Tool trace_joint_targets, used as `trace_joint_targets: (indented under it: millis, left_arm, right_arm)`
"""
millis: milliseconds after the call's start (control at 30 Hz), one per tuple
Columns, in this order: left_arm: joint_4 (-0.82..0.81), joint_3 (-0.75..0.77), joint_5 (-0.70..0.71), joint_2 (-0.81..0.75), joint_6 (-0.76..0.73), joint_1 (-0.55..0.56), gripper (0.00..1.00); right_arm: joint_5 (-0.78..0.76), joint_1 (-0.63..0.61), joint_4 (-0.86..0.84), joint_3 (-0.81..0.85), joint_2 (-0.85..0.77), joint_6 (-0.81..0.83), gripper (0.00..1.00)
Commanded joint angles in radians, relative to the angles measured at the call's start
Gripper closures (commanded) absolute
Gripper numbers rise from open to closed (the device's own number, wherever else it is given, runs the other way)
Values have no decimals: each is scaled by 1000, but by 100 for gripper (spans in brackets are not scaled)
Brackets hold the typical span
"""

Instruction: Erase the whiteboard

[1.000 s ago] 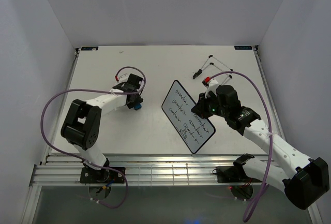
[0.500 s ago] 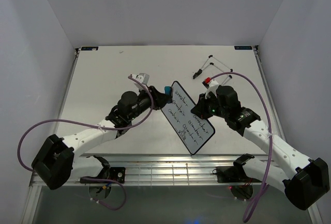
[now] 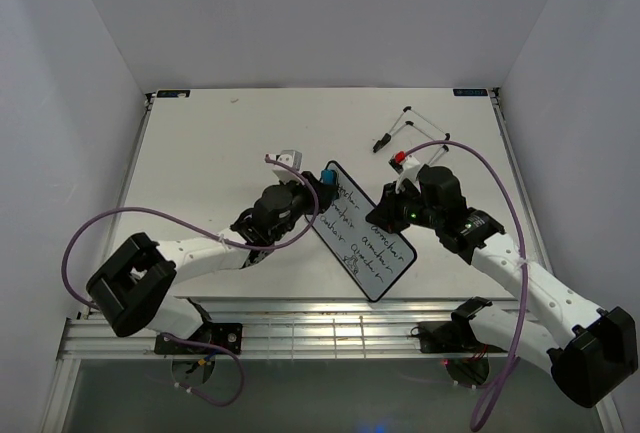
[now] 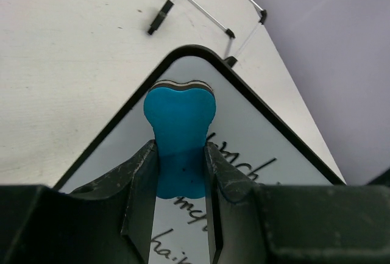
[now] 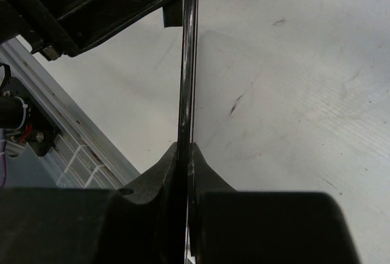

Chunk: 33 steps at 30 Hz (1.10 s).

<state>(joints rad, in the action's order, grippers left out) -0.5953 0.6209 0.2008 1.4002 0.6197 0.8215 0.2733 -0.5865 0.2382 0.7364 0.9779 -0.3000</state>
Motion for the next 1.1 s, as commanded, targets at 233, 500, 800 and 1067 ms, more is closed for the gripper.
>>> trace_joint_targets:
  millis: [233, 500, 800, 1067]
  left_arm:
    - [-142, 27, 71, 102, -57, -7, 100]
    - [-251, 62, -121, 189, -77, 28, 100]
    - [-251, 89, -63, 220, -84, 174, 100]
    - [-247, 34, -25, 177, -57, 235, 100]
  right_arm:
    - [147, -3, -100, -3, -42, 9, 92]
    - [142, -1, -97, 3, -4, 21, 92]
    - [138, -1, -97, 32, 22, 29, 92]
    - [141, -3, -102, 41, 21, 29, 92]
